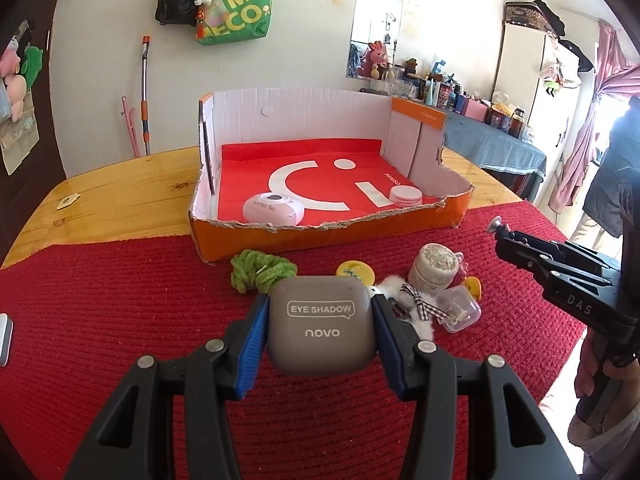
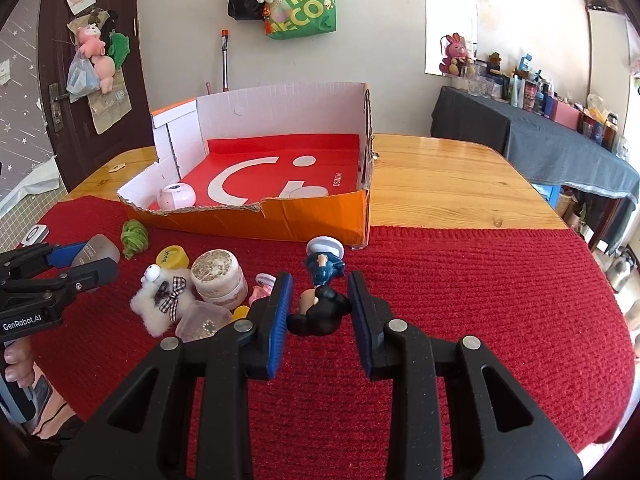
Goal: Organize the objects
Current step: 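Carry the grey case and figurine into the box with both tools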
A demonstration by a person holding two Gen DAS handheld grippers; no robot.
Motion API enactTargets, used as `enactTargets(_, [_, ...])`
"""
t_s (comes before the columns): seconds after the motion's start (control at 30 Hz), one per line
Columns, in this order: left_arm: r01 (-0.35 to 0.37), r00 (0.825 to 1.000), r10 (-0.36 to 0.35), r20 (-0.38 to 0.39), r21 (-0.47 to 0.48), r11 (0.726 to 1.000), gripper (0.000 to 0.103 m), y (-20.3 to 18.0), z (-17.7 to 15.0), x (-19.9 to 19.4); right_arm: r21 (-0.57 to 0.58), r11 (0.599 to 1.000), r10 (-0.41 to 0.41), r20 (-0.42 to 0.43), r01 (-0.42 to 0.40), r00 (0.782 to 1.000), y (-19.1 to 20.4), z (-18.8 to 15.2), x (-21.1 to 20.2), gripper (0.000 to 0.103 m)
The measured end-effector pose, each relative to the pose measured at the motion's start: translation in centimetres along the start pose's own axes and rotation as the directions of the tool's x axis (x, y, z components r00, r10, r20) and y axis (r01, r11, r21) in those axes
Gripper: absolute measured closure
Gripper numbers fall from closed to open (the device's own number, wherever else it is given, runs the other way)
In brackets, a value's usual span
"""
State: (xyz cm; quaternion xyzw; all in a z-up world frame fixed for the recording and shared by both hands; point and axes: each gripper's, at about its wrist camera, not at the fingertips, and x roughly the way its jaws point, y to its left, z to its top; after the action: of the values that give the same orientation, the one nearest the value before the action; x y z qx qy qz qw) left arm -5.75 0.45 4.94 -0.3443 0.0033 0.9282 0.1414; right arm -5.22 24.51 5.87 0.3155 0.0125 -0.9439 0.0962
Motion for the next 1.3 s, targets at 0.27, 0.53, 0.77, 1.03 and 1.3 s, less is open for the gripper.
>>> enactTargets(0.27, [0.009,1.000,-0.009,0.008,-0.002,1.000,0.051,0.0,0.1,-0.4,0.000,1.000,0.011,-0.005,-0.011,1.000,0.2,-0.1,0.1,0.076])
enactTargets(0.53, [0.062,0.998,-0.063,0.018,0.018,0.998,0.051,-0.8,2.4,-0.3,-0.009,0.998,0.065,0.027,-0.065,0.997,0.9,1.8,-0.7,0.076])
enactTargets(0.77, [0.115,0.993,-0.114,-0.012,0.074,0.991,0.051,-1.7,5.9,1.6,-0.046,0.989,0.138,0.012,-0.137,0.990,2.0,5.3,0.8,0.076])
enactTargets(1.03, [0.189,0.977,-0.169,-0.132,0.161,0.969,0.051,-2.3,9.4,5.4,-0.064,0.967,0.241,-0.105,-0.248,0.965,2.4,8.6,5.3,0.076])
enactTargets(1.3, [0.256,0.945,-0.182,-0.271,0.273,0.927,0.051,-2.8,10.8,9.0,-0.111,0.946,0.266,-0.277,-0.306,0.923,3.0,9.5,9.6,0.076])
